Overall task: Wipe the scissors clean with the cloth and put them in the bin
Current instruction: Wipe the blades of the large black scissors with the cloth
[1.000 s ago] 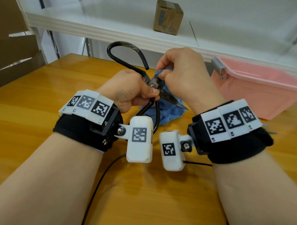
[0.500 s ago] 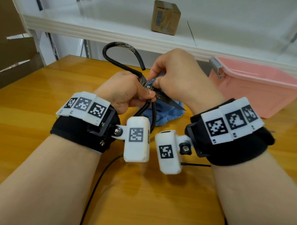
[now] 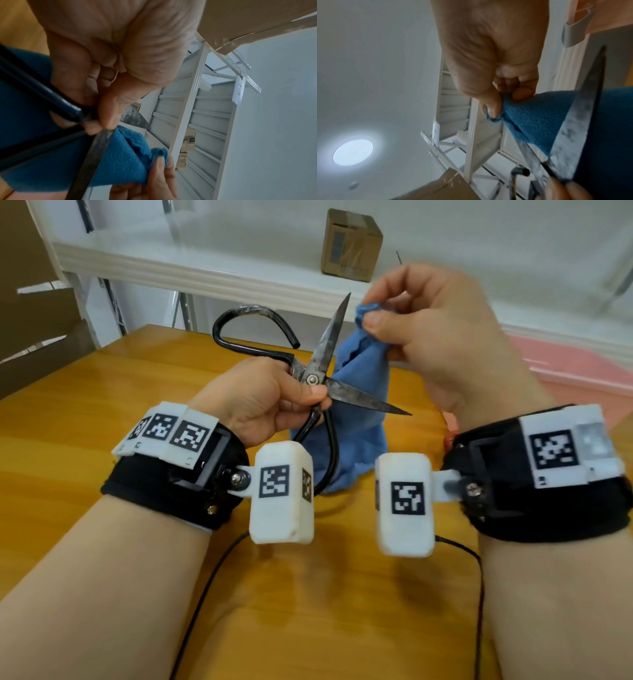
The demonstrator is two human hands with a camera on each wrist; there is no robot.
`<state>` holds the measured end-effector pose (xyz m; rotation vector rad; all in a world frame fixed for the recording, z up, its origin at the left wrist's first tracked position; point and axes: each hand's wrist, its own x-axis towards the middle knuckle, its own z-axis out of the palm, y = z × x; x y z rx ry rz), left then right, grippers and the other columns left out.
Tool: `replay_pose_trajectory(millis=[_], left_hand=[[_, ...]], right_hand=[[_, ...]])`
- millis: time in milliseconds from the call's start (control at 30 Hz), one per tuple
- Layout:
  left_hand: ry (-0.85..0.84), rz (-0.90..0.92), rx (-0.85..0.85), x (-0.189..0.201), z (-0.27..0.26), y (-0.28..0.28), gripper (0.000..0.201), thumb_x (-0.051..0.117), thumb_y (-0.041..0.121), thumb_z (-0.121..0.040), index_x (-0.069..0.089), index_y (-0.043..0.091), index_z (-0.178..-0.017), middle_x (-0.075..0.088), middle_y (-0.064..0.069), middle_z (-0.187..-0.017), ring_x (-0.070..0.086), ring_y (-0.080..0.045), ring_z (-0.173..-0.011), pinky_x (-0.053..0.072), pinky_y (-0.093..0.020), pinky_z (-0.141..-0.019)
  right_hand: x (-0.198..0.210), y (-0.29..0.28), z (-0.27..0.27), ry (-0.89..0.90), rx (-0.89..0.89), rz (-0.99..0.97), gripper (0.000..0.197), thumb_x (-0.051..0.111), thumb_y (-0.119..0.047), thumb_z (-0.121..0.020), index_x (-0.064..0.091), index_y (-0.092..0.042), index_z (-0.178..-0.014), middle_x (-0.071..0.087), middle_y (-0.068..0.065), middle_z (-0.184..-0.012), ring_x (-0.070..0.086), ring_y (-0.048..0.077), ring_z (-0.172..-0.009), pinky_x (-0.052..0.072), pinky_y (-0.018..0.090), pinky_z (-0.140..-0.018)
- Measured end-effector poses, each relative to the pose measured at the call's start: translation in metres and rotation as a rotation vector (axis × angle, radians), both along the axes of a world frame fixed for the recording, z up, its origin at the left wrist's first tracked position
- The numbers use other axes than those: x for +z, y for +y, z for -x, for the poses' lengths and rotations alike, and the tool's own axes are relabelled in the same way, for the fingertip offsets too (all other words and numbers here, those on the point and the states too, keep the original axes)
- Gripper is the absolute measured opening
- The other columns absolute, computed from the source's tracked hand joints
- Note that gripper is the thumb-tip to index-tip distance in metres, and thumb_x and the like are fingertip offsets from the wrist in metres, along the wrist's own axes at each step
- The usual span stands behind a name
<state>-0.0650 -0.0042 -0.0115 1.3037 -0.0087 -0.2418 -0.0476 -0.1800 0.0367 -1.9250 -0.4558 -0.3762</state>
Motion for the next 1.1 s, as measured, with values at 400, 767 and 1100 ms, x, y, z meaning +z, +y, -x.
replay_pose_trajectory(millis=[400, 767, 1100], left_hand=[[0.068, 0.059, -0.014, 0.002, 0.004, 0.002, 0.011, 0.057, -0.006, -0.086, 0.065, 0.001, -0.082, 0.068, -0.01, -0.072, 0.066, -0.011, -0.058, 0.058, -0.018, -0.06], [0.056, 0.052, -0.001, 0.002, 0.001, 0.001, 0.011, 0.055, -0.008, -0.088, 0.063, 0.0, -0.086, 0.066, -0.009, -0.074, 0.065, -0.009, -0.054, 0.057, -0.019, -0.055], [0.004, 0.026, 0.016, -0.002, -0.001, 0.0, 0.014, 0.057, -0.009, -0.087, 0.064, 0.004, -0.089, 0.07, -0.007, -0.077, 0.07, -0.013, -0.067, 0.056, -0.021, -0.056]], right_hand=[[-0.011, 0.003, -0.01, -0.041, -0.082, 0.168, 0.026, 0.07, 0.001, -0.073, 0.068, -0.025, -0.072, 0.073, 0.006, -0.085, 0.071, 0.023, -0.085, 0.06, 0.034, -0.075], [-0.015, 0.022, 0.0, -0.134, -0.095, 0.43, 0.03, 0.064, -0.001, -0.076, 0.066, -0.026, -0.092, 0.068, -0.011, -0.085, 0.064, 0.005, -0.082, 0.057, 0.03, -0.075], [-0.016, 0.024, 0.001, -0.208, -0.086, 0.476, 0.025, 0.073, -0.008, -0.072, 0.06, -0.029, -0.078, 0.071, -0.009, -0.084, 0.067, 0.006, -0.08, 0.058, 0.034, -0.073]])
